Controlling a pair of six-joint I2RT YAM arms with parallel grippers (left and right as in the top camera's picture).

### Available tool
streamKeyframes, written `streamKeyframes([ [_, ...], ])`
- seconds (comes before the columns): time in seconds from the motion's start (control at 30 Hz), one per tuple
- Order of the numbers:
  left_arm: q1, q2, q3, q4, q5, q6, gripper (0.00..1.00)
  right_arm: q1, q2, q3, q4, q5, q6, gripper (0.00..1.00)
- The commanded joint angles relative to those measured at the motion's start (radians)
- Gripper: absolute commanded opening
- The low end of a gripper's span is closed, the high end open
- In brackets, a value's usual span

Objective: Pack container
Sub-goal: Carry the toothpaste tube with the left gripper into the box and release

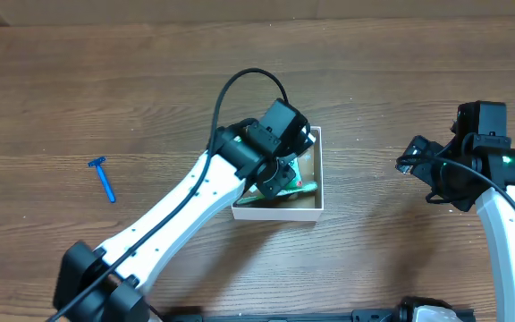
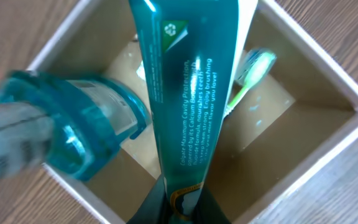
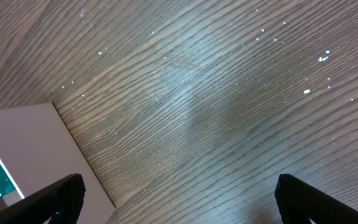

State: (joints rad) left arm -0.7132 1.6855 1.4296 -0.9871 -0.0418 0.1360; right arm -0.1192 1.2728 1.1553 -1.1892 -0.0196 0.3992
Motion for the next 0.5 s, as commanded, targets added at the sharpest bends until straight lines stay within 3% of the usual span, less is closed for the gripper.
streamKeyframes([
  [0.0,-0.003,0.152,0.005,0.005,0.009,0.025,0.07,-0.006,-0.003,-0.003,0.006,-0.002,-0.004,1.0],
  [0.07,-0.003,0.196,0.005,0.005,0.009,0.025,0.12,-0.006,-0.003,-0.003,0.006,-0.002,-0.003,1.0],
  [0.13,-0.003,0.229,0.005,0.005,0.009,0.025,0.3,-0.006,-0.003,-0.003,0.006,-0.002,-0.003,1.0],
  [0.17,-0.003,0.232,0.005,0.007,0.009,0.025,0.3,-0.006,-0.003,-0.003,0.006,-0.002,-0.003,1.0],
  [0.2,-0.003,0.231,0.005,0.008,0.008,0.026,0.38,-0.006,-0.003,-0.003,0.006,-0.002,-0.004,1.0],
  [0.3,-0.003,0.227,0.063,-0.056,0.005,0.024,0.41,-0.006,-0.003,-0.003,0.005,-0.002,-0.004,1.0],
  [0.47,-0.004,0.175,0.364,-0.322,-0.048,-0.045,0.43,-0.006,-0.003,-0.003,0.005,-0.002,-0.004,1.0],
])
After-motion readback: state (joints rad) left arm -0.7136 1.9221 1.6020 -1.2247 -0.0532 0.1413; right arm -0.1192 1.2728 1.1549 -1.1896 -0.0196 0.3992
